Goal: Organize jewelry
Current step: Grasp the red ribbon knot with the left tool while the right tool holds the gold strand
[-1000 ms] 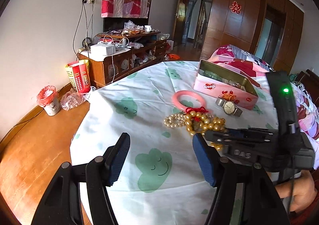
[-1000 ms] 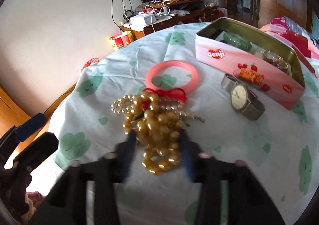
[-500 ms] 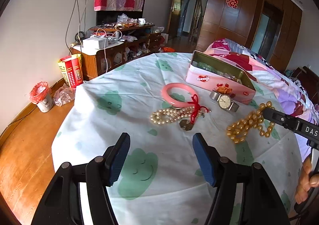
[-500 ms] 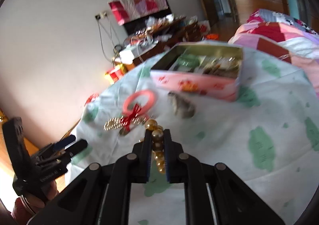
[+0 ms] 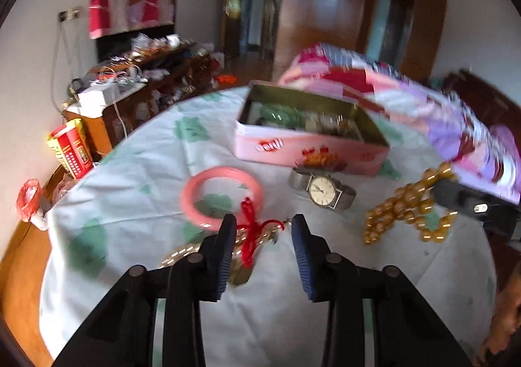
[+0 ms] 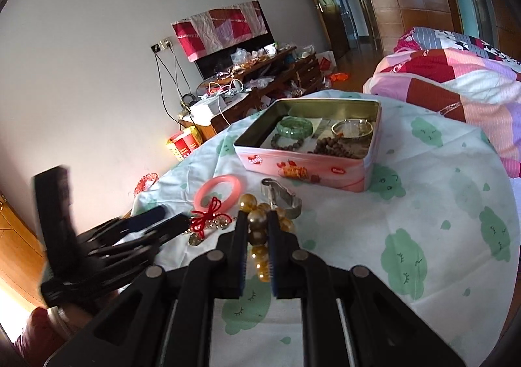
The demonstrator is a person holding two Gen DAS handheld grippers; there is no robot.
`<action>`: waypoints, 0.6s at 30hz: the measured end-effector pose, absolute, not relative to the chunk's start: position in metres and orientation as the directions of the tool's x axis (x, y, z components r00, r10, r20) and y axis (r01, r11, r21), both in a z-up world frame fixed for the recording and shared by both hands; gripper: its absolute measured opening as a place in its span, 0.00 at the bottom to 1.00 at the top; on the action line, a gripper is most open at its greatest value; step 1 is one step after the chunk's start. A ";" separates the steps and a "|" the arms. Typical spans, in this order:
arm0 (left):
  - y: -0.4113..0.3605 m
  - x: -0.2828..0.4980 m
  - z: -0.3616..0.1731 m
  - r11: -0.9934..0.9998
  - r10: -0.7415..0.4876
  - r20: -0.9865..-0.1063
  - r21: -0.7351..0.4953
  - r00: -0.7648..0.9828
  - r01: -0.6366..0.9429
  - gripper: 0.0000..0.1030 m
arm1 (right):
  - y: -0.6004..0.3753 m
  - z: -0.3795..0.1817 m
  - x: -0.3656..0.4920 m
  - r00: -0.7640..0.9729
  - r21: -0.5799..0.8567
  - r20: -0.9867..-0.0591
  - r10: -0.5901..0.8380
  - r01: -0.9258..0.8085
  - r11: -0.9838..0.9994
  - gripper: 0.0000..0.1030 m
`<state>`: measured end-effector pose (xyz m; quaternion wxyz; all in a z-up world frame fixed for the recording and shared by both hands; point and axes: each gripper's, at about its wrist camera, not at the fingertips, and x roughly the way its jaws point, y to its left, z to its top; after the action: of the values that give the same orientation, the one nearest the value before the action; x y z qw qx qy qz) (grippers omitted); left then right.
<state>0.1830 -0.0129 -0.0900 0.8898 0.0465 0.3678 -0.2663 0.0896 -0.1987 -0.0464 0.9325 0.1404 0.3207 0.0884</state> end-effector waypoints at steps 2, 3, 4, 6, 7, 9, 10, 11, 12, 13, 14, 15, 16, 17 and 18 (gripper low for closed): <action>-0.021 0.193 -0.097 0.851 -0.425 -0.721 -0.113 0.547 0.512 0.35 | -0.203 -0.045 0.089 0.780 0.328 -0.570 0.259 -0.073 0.942 0.13; -0.023 0.196 -0.100 0.855 -0.413 -0.734 -0.107 0.539 0.508 0.35 | -0.204 -0.045 0.089 0.779 0.331 -0.570 0.260 -0.072 0.941 0.13; -0.024 0.199 -0.101 0.857 -0.405 -0.741 -0.105 0.535 0.505 0.35 | -0.205 -0.045 0.090 0.779 0.333 -0.571 0.260 -0.070 0.940 0.13; -0.023 0.203 -0.105 0.861 -0.399 -0.756 -0.113 0.519 0.497 0.10 | -0.207 -0.046 0.091 0.777 0.342 -0.570 0.266 -0.070 0.937 0.13; -0.021 0.205 -0.107 0.859 -0.408 -0.762 -0.134 0.503 0.495 0.07 | -0.207 -0.046 0.091 0.777 0.343 -0.570 0.266 -0.070 0.937 0.13; -0.016 0.204 -0.105 0.860 -0.420 -0.753 -0.152 0.507 0.488 0.06 | -0.208 -0.048 0.092 0.776 0.347 -0.572 0.267 -0.066 0.936 0.13; -0.016 0.202 -0.104 0.860 -0.423 -0.747 -0.153 0.513 0.487 0.06 | -0.209 -0.049 0.092 0.775 0.352 -0.572 0.268 -0.063 0.934 0.13; -0.014 0.200 -0.101 0.864 -0.421 -0.738 -0.147 0.528 0.482 0.06 | -0.210 -0.049 0.093 0.776 0.355 -0.571 0.269 -0.062 0.933 0.13; -0.012 0.198 -0.099 0.867 -0.420 -0.730 -0.146 0.540 0.477 0.06 | -0.210 -0.049 0.092 0.777 0.358 -0.569 0.270 -0.061 0.932 0.13; -0.009 0.196 -0.096 0.869 -0.424 -0.716 -0.149 0.554 0.473 0.06 | -0.211 -0.049 0.092 0.777 0.359 -0.569 0.270 -0.061 0.931 0.13; -0.006 0.193 -0.091 0.866 -0.441 -0.696 -0.162 0.567 0.474 0.06 | -0.212 -0.049 0.092 0.778 0.361 -0.567 0.270 -0.059 0.931 0.13; -0.001 0.188 -0.086 0.859 -0.466 -0.670 -0.186 0.578 0.478 0.06 | -0.213 -0.048 0.091 0.781 0.368 -0.563 0.272 -0.059 0.928 0.13; 0.002 0.184 -0.082 0.854 -0.482 -0.653 -0.201 0.585 0.480 0.06 | -0.214 -0.047 0.090 0.783 0.374 -0.558 0.276 -0.060 0.926 0.13; 0.006 0.180 -0.077 0.849 -0.498 -0.633 -0.216 0.593 0.482 0.06 | -0.215 -0.045 0.089 0.786 0.379 -0.552 0.278 -0.060 0.923 0.13; 0.011 0.175 -0.071 0.841 -0.517 -0.610 -0.234 0.600 0.487 0.06 | -0.217 -0.043 0.088 0.791 0.382 -0.545 0.278 -0.060 0.922 0.13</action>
<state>0.1746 0.0108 -0.0709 0.8943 -0.0216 0.3477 -0.2809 0.0877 -0.2168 -0.0425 0.9300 0.1754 0.3100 0.0907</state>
